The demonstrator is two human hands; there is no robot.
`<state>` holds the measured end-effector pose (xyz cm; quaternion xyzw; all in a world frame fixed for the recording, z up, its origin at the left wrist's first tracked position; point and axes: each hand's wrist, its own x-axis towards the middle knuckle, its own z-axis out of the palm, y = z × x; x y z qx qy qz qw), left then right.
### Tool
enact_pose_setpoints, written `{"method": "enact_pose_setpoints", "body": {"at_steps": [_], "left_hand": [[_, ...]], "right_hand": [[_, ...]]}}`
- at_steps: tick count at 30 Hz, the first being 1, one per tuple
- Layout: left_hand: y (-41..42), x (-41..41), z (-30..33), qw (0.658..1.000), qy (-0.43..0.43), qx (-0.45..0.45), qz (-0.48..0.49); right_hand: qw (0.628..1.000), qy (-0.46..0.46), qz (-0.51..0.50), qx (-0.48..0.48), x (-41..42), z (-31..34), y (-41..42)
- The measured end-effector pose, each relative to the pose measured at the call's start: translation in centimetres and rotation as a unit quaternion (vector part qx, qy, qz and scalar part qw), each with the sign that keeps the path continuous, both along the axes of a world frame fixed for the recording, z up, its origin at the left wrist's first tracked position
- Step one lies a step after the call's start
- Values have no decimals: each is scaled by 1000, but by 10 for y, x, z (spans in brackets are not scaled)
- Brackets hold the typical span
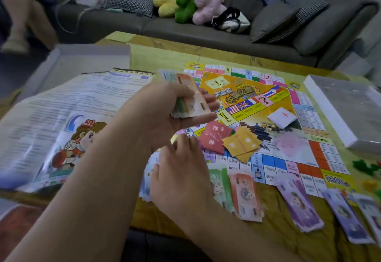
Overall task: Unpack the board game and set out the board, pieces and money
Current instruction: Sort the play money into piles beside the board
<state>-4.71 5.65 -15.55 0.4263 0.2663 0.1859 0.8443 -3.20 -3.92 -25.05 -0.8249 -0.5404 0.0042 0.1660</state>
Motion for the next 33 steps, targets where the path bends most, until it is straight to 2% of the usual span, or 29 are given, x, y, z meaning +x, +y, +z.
{"method": "enact_pose_setpoints", "body": {"at_steps": [2,3,5,8,11,12,15,19,22,24,26,29,33], "left_hand": [[-5,1,1,999,-24,9,-35],[-9,2,2,998,-35,17,-51],[-17,5,2,996,-45,35,-75],[-32,10,-2,992,-36,51,-105],[-54,22,-11,989,-8,59,-136],[-65,29,-13,987,-2,64,-147],[-97,47,-21,980,11,97,-176],[-123,64,-30,974,31,118,-190],[-130,72,-32,976,43,85,-198],[-132,77,-30,978,48,58,-193],[-127,79,-29,982,64,58,-170],[-105,80,-30,983,93,108,-119],[-70,70,-26,983,119,140,-27]], "right_hand": [[999,8,-18,42,10,-1,-12],[997,42,-32,55,20,1,-20],[978,171,-77,96,48,13,-44],[898,394,-116,153,101,40,-90],[815,524,-76,235,140,62,-133],[800,543,-63,248,149,67,-145],[815,513,-59,265,158,67,-166],[833,457,-102,296,160,55,-175],[845,434,-135,281,170,52,-183],[840,444,-154,272,178,52,-188],[838,443,-176,266,183,52,-190],[838,436,-189,269,187,49,-191],[878,399,-171,202,165,38,-170]]}}
